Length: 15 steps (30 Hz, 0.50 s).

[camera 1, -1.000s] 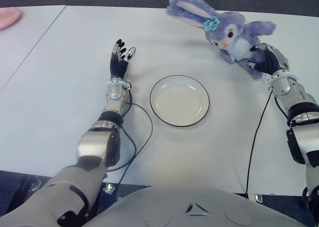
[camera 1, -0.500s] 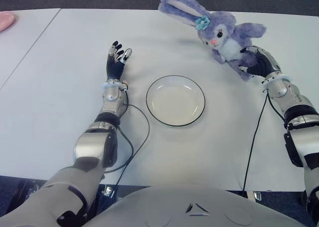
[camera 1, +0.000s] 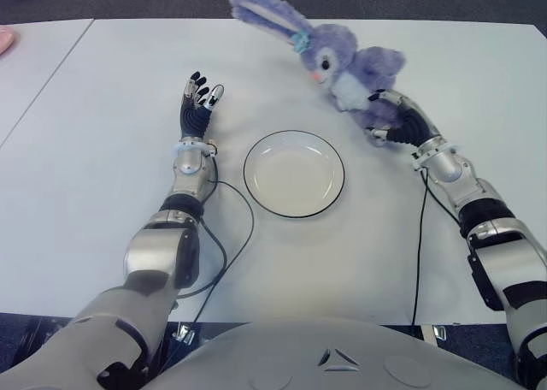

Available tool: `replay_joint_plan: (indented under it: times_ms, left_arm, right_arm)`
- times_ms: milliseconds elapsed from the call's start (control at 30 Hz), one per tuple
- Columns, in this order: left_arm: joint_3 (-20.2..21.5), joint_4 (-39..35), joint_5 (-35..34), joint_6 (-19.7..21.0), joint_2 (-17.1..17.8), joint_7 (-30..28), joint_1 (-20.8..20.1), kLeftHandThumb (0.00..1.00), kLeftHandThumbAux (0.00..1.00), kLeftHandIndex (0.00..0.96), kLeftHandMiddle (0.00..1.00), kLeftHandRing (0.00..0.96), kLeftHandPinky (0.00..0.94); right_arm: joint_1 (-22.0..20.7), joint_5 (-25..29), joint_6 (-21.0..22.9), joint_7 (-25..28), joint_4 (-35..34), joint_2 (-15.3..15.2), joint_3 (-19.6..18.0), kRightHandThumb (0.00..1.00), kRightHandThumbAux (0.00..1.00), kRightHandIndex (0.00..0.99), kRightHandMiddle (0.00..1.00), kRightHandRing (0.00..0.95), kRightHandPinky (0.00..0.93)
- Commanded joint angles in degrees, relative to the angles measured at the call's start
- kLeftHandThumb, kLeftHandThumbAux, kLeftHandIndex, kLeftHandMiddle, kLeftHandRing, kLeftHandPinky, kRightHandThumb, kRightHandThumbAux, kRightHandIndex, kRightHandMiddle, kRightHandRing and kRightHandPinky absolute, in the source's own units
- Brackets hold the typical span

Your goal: Put the doll into the plate.

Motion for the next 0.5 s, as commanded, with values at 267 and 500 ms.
replay_joint_plan:
  times_ms: [267, 500]
  left_arm:
    - [-0.8, 9.1, 1.0, 6.5, -4.5, -0.1, 13.4, 0.000, 0.479, 0.070, 0.128, 0.129, 0.116]
    - [-0.9, 9.1, 1.2, 6.4, -4.5, -0.1, 13.4, 0.000, 0.478, 0.075, 0.126, 0.129, 0.114]
  right_arm:
    - [14.4, -2.2, -0.3, 16.8, -12.9, -0.2, 7.6, 0.326, 0.891, 0.203, 0.144, 0.142, 0.150]
    - [16.0, -2.4, 3.4, 18.3, -17.0, -0.7, 6.9, 0.354, 0.888, 0.204, 0.122, 0.123, 0.138]
